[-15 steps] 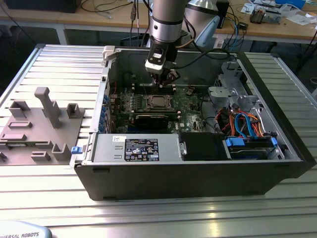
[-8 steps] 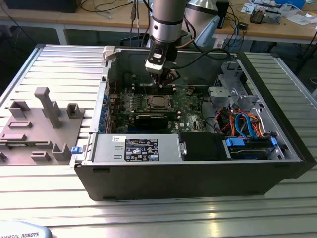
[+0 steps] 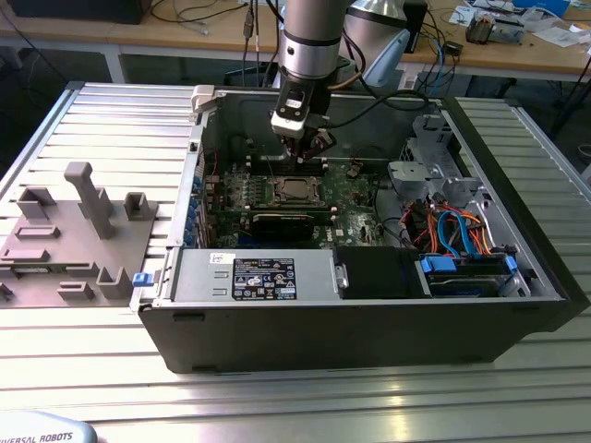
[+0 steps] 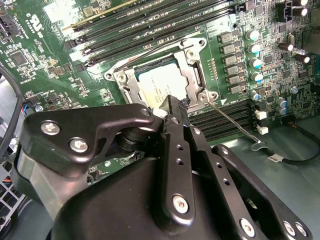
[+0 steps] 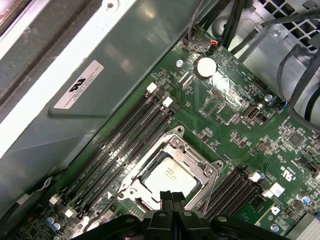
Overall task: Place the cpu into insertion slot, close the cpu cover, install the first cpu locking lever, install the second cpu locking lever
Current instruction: 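Install the first cpu locking lever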
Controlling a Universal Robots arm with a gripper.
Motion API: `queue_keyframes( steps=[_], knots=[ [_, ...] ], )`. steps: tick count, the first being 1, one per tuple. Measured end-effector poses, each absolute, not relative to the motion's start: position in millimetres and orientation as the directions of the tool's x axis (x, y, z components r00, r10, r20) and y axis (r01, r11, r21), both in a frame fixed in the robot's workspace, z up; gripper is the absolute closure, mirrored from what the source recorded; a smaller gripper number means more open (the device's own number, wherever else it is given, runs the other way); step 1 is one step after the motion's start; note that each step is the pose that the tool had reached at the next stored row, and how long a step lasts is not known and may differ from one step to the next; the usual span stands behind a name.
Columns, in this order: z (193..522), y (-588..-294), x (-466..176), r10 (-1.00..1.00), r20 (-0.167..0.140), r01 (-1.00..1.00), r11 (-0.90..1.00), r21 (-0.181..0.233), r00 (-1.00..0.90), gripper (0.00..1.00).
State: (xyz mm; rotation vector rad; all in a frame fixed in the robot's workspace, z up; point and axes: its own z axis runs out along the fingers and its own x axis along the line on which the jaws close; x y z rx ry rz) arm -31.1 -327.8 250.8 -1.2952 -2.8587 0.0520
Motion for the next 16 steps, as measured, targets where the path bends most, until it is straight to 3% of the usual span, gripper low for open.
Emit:
queue_keyframes(
  steps=[16],
  knots=[
    [250.8,-327.8,-31.1,0.746,-0.011,0.746,0.665,-0.031,-0.666,0.89]
  ],
)
